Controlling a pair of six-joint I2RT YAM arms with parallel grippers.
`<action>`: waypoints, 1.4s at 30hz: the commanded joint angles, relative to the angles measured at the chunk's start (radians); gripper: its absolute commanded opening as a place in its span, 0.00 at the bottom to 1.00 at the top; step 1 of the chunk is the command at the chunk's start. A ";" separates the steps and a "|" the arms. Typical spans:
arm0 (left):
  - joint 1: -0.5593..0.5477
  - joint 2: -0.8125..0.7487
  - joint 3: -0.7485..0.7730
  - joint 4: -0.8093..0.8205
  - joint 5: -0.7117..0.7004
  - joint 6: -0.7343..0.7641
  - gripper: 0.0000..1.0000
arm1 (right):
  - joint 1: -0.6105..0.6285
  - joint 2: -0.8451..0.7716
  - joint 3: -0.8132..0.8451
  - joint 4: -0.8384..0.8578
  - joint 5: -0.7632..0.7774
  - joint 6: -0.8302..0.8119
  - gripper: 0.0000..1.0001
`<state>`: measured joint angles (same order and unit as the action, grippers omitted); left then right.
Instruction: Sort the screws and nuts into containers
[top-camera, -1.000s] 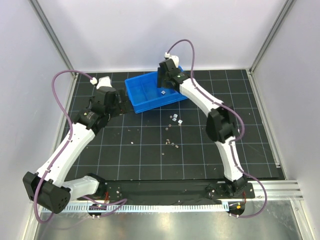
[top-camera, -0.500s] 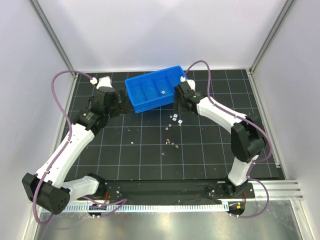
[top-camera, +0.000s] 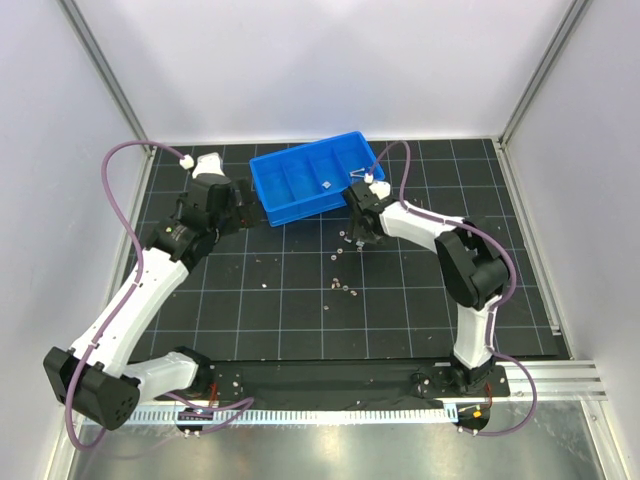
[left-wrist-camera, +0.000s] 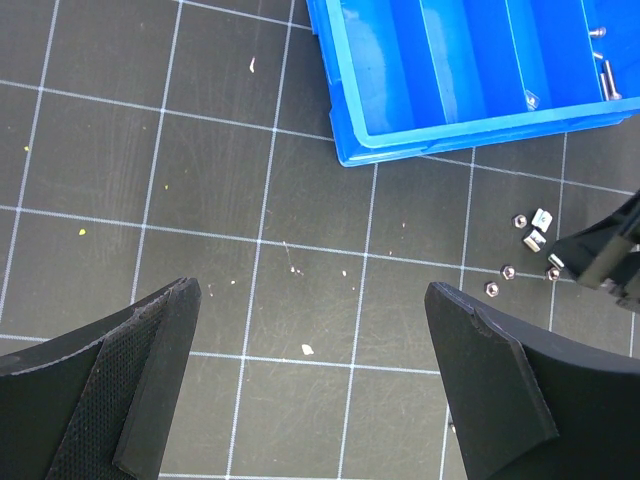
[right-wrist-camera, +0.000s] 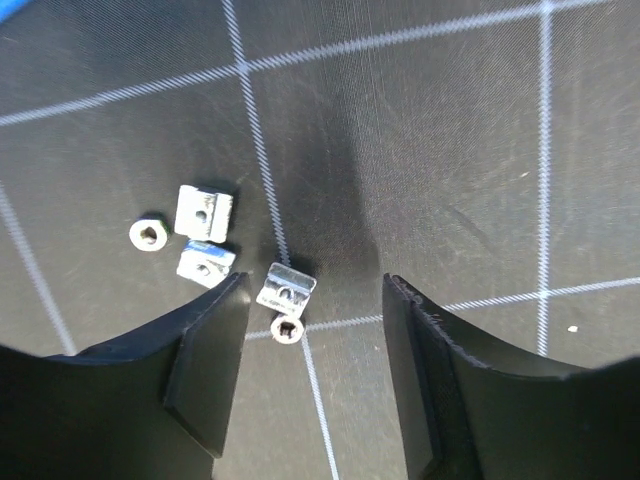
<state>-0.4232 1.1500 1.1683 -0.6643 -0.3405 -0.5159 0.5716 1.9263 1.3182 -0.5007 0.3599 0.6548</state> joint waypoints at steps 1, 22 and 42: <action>-0.002 -0.021 0.022 0.005 -0.005 0.008 1.00 | 0.011 0.016 0.033 0.022 0.017 0.042 0.61; -0.002 -0.016 0.022 0.005 -0.011 0.008 1.00 | 0.025 0.048 0.033 -0.015 -0.004 0.065 0.38; -0.002 -0.022 0.022 0.003 -0.017 0.010 1.00 | 0.037 0.019 0.326 -0.136 0.097 -0.099 0.16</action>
<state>-0.4232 1.1496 1.1683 -0.6643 -0.3412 -0.5156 0.6029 1.9827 1.4841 -0.6331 0.4000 0.6472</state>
